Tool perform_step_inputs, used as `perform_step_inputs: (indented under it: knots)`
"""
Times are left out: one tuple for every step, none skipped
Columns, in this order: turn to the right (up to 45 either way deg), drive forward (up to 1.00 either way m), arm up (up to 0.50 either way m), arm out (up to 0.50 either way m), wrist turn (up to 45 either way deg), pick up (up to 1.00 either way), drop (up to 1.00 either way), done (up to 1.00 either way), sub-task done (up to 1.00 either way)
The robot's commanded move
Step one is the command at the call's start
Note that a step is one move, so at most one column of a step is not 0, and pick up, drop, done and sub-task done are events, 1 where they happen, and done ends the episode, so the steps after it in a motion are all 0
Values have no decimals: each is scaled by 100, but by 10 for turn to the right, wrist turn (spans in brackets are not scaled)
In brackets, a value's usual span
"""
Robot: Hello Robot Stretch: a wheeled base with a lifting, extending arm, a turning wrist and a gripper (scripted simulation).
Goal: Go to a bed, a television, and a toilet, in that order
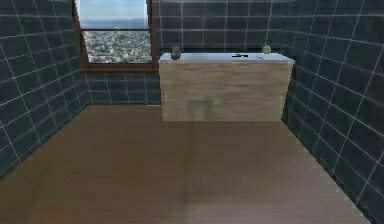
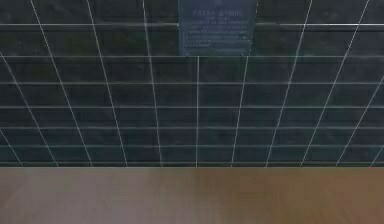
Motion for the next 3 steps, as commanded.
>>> perform_step_inputs:
  knots:
    - [-450,0,0,0,0,0,0,0,0]
    - [-450,0,0,0,0,0,0,0,0]
    - [-450,0,0,0,0,0,0,0,0]
